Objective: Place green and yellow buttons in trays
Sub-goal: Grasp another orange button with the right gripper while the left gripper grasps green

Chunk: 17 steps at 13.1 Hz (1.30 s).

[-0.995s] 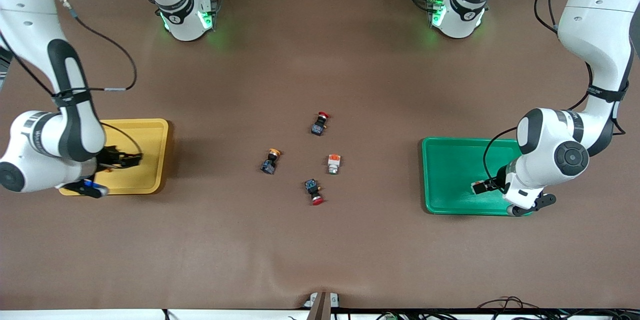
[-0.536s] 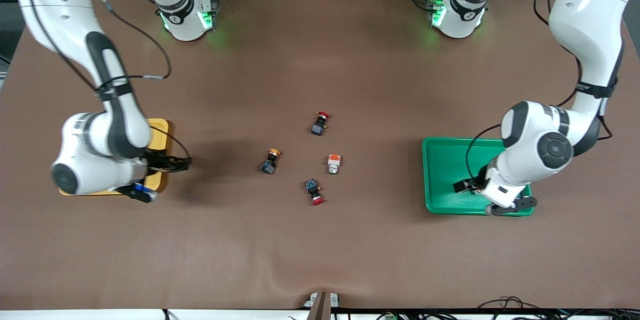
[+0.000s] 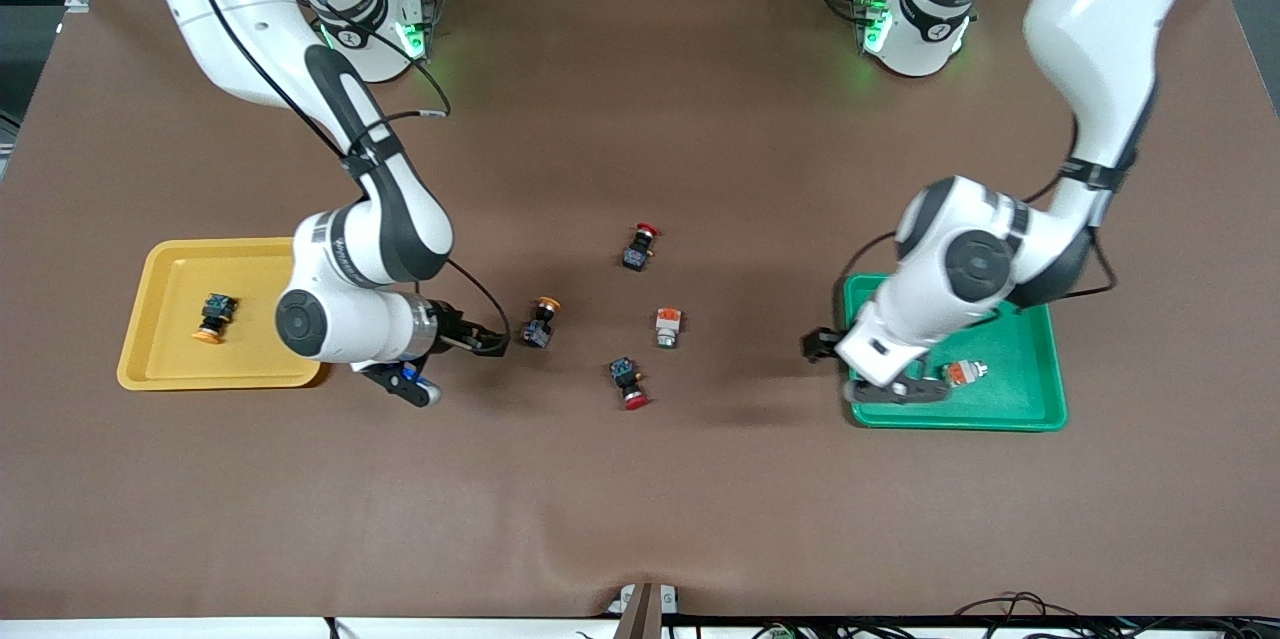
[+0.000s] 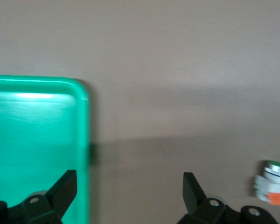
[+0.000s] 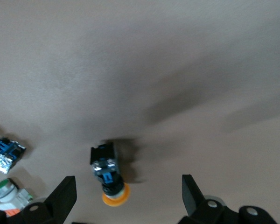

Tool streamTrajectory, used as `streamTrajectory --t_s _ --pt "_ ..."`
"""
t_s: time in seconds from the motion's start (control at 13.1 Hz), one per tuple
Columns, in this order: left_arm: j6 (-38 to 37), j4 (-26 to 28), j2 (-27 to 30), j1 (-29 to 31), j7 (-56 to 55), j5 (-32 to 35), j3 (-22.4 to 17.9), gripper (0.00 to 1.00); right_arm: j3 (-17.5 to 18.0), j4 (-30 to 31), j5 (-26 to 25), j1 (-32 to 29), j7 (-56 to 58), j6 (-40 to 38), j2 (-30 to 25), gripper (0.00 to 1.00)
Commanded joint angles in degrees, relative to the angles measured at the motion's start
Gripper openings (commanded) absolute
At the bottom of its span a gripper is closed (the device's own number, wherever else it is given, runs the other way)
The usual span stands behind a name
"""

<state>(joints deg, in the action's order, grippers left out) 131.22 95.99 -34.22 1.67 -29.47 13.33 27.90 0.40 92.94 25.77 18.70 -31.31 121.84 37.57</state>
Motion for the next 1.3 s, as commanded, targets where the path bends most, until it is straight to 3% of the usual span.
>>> streamTrajectory --t_s 0.0,0.23,0.31,0.38,0.54,0.69,1.0,1.22 --pt "-0.9 -4.3 -4.0 -3.2 -1.6 1.2 -0.3 1.0 -0.7 1.1 1.7 3.3 -4.0 5.2 1.4 1.0" --pt "-0.7 -9.1 -7.3 -11.8 -5.5 0.9 -3.4 1.0 -0.8 1.8 1.7 5.2 -6.8 8.8 2.7 1.0" --pt "-0.6 -11.8 -8.9 -14.9 -6.4 1.0 -4.7 1.0 -0.8 1.8 1.7 5.7 -6.9 9.2 2.7 0.92" --pt "-0.5 -13.3 -9.9 -18.0 -7.2 0.9 -6.4 1.0 -0.8 2.0 1.5 6.3 -6.9 9.6 2.8 0.74" --pt "-0.1 -13.1 -10.3 -21.8 -8.8 0.9 -9.3 1.0 -0.8 2.2 1.4 6.5 -6.9 9.9 2.8 0.21" --pt "3.8 -13.1 -12.2 -23.0 -11.6 0.9 -9.3 1.0 -1.0 2.8 1.3 6.2 -6.8 9.9 2.8 0.01" --pt "7.0 -13.0 -14.0 -25.8 -14.4 1.0 -10.5 1.0 -2.6 4.2 0.9 5.2 -6.1 8.2 1.7 0.0" --pt "7.1 -13.1 -14.6 -27.1 -15.9 0.9 -10.5 1.0 -6.9 2.8 0.3 5.2 -5.2 -0.7 -0.7 0.0"
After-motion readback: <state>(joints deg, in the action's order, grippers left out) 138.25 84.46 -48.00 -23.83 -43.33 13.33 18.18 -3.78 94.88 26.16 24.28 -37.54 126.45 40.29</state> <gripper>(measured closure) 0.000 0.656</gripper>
